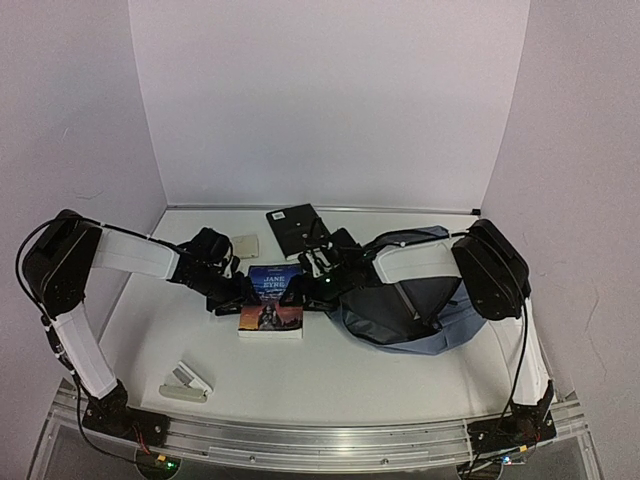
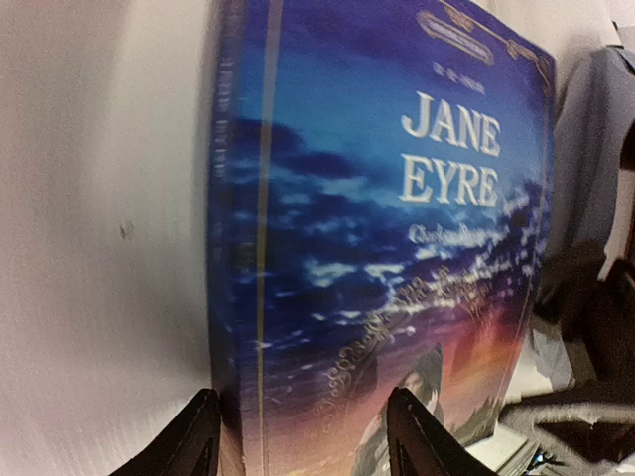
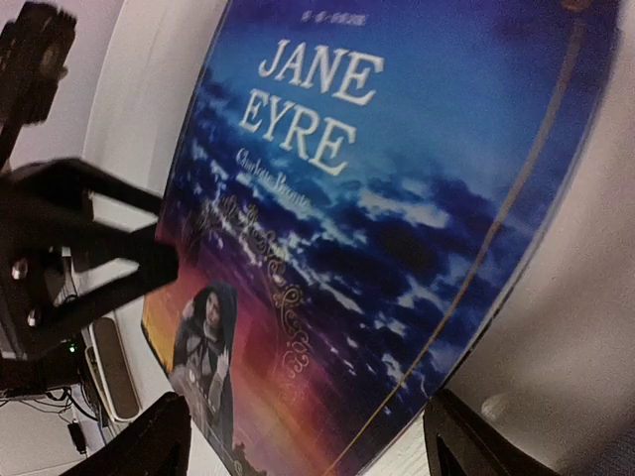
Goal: Pack the student bag
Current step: Pick up the stationery from the center of the board.
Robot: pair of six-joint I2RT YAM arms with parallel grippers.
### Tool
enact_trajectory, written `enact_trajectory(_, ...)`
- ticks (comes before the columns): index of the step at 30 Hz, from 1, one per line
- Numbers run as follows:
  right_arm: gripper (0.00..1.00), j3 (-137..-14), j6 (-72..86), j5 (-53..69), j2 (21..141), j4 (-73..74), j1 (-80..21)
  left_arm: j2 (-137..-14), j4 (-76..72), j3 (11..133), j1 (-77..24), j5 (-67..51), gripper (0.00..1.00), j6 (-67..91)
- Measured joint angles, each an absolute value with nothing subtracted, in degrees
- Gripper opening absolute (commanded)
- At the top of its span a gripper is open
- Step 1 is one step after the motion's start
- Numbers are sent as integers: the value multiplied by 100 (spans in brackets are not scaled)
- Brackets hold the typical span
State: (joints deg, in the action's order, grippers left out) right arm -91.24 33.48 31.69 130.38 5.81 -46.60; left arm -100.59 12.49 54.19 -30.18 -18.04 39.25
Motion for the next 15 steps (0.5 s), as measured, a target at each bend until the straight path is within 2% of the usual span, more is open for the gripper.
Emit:
enact_trajectory(2,69,-9124,3352,3122,13043,565,-4646,-9854,1211,5246,-3128,-1789,73,4052)
enact_trajectory(4,64,-9124,3331,3125,13048,556,-4623,-9760,1239,5251,-3207,-1646,74,4121)
enact_trajectory(7,52,-9124,3295,3139,13050,569,-4613,-9842,1378,5480,-3213,-1370,72,4104)
enact_trajectory(11,42,-9124,3287,3289,13050,597,-4560,-10260,1222,5713,-3166,-1339,67,4171)
enact_trajectory(15,38,-9118,3282,3489,13039,650,-4491,-10415,926,5676,-3099,-1378,64,4335)
